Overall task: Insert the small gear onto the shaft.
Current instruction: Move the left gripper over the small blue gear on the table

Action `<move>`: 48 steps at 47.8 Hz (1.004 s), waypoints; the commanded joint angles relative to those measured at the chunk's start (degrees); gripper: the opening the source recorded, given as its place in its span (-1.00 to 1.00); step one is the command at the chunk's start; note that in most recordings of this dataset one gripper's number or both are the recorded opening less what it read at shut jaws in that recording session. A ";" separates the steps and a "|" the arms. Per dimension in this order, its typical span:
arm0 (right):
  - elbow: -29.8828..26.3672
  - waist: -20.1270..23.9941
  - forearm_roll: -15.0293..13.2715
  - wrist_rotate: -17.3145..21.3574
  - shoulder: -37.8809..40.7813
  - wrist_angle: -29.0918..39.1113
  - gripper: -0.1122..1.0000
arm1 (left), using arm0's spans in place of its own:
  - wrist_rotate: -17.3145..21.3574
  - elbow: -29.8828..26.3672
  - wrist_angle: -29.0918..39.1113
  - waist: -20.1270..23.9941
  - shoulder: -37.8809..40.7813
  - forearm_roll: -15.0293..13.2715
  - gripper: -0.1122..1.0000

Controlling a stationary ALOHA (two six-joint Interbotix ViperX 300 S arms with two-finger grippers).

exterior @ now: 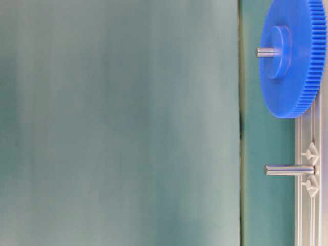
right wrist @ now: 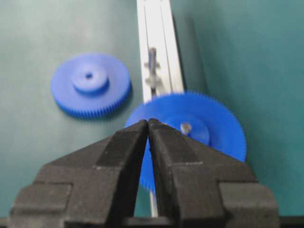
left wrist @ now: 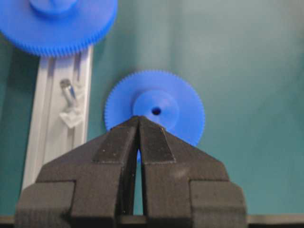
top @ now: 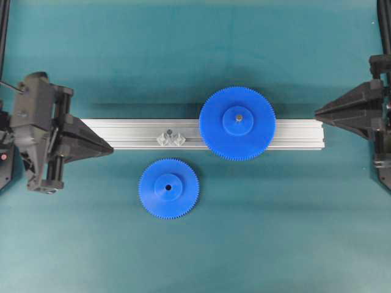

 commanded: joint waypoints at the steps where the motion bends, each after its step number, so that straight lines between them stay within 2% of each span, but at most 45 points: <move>1: -2.72 -0.35 -0.18 -0.09 2.20 1.32 -0.37 | 0.44 -2.99 1.32 -0.44 1.49 0.18 -0.78; 10: -4.48 -0.35 -0.18 -0.09 5.63 1.41 -0.32 | 1.93 -5.01 1.58 -1.49 6.06 0.18 -0.72; 19: -6.24 -1.23 -0.18 0.00 6.68 1.23 -0.31 | 3.43 -9.40 5.54 -1.49 11.43 0.18 -0.47; 22: -5.80 -1.58 -0.18 0.09 6.50 1.49 -0.31 | 3.87 -10.72 7.47 -1.49 13.27 0.18 -0.30; 27: -5.45 -1.58 0.18 0.26 6.42 1.14 -0.31 | 3.16 -12.83 9.67 -1.58 16.00 0.18 0.14; 33: -5.36 -1.58 0.70 0.26 6.42 0.62 -0.31 | 3.16 -14.94 9.58 -1.76 18.46 0.18 0.68; 35: -5.19 -1.58 0.62 0.26 6.42 0.53 -0.31 | 3.25 -15.47 9.49 -1.76 19.07 0.18 0.77; 48: -2.90 -1.67 0.97 1.14 6.15 1.05 -0.31 | 2.90 -17.14 9.49 -1.76 24.70 0.18 0.80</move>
